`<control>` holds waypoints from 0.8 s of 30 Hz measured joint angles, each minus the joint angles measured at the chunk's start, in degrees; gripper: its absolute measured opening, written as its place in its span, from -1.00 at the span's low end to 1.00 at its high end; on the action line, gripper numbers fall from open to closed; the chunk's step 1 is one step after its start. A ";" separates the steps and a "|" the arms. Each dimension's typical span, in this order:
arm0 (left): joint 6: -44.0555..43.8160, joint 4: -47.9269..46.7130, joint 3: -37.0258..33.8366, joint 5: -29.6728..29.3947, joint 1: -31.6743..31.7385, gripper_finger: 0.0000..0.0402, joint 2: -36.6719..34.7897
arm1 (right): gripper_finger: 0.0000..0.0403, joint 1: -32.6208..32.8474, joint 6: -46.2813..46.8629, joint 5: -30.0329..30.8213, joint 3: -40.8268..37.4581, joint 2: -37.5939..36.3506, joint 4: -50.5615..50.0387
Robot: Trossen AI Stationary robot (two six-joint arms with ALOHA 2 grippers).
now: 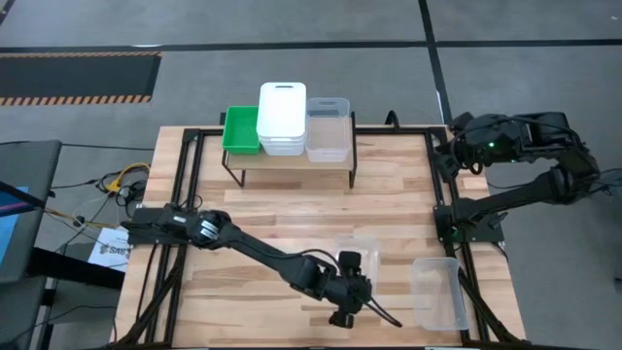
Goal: Stack baskets on shelf by color
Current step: Stack the left transparent bin on top of the transparent bin on the shelf
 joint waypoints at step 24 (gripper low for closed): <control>-9.54 -7.00 0.00 6.43 1.32 -0.73 5.77 | -0.13 0.00 -0.56 -0.02 0.00 -1.48 0.02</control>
